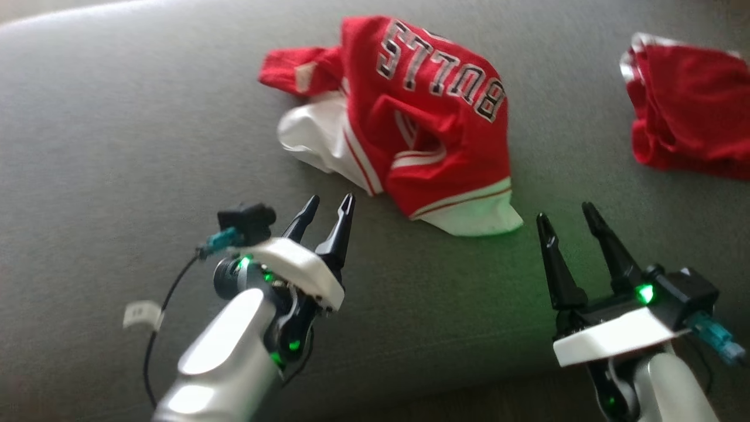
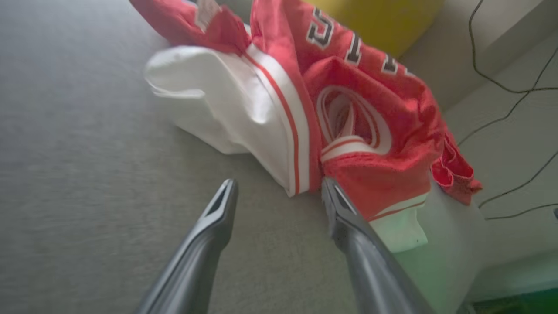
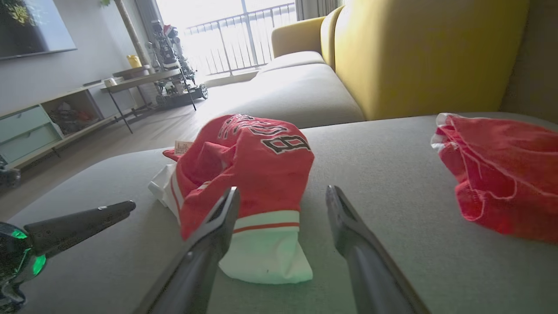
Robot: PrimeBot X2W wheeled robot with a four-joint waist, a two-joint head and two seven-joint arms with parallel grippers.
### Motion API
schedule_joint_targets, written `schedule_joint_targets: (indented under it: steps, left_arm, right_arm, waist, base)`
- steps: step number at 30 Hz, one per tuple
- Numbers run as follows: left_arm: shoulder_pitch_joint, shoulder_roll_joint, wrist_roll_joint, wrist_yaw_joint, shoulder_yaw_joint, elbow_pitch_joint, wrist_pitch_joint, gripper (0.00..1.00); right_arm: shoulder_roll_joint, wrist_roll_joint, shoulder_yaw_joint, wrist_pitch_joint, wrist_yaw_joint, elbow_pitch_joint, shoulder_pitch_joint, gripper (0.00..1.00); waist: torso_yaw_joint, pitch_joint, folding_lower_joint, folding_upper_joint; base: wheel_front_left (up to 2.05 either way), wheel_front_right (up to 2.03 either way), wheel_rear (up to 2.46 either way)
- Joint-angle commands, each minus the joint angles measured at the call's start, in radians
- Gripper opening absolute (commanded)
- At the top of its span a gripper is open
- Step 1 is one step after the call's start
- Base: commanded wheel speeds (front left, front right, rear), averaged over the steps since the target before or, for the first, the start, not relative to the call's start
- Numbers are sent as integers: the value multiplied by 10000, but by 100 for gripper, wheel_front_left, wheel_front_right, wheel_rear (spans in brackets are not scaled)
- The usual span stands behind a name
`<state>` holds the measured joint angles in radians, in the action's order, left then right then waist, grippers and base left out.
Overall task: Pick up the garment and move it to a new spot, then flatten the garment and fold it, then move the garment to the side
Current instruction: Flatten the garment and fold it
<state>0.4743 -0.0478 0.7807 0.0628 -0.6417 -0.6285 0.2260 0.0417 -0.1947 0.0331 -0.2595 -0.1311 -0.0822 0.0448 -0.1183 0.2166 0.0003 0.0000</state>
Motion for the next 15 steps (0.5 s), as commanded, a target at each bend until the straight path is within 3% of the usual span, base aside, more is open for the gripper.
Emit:
schedule_joint_targets:
  steps: [1,5,14,15]
  left_arm:
    - [641,-24,457,143,-16,-81,-195,100]
    - [1304,-24,1182,233,-646,-831,-523,100]
    - [2124,-24,2146,211,-1246,-1884,-108,100]
    - [2212,-24,2267,259,-1345,-1949,-85,79]
  right_arm:
    - [85,-44,209,-23,4,404,437,100]
    - [85,-98,176,-23,4,457,654,100]
    - [85,-117,169,-23,4,505,851,100]
    - [85,-94,157,-23,4,510,865,100]
  waist:
    - [-492,543,-3,0]
    - [-686,823,-3,0]
    - [-867,1092,-3,0]
    - [-859,1117,-3,0]
  base:
    - [0,0,0]
    - [0,0,0]
    - [0,0,0]
    - [0,0,0]
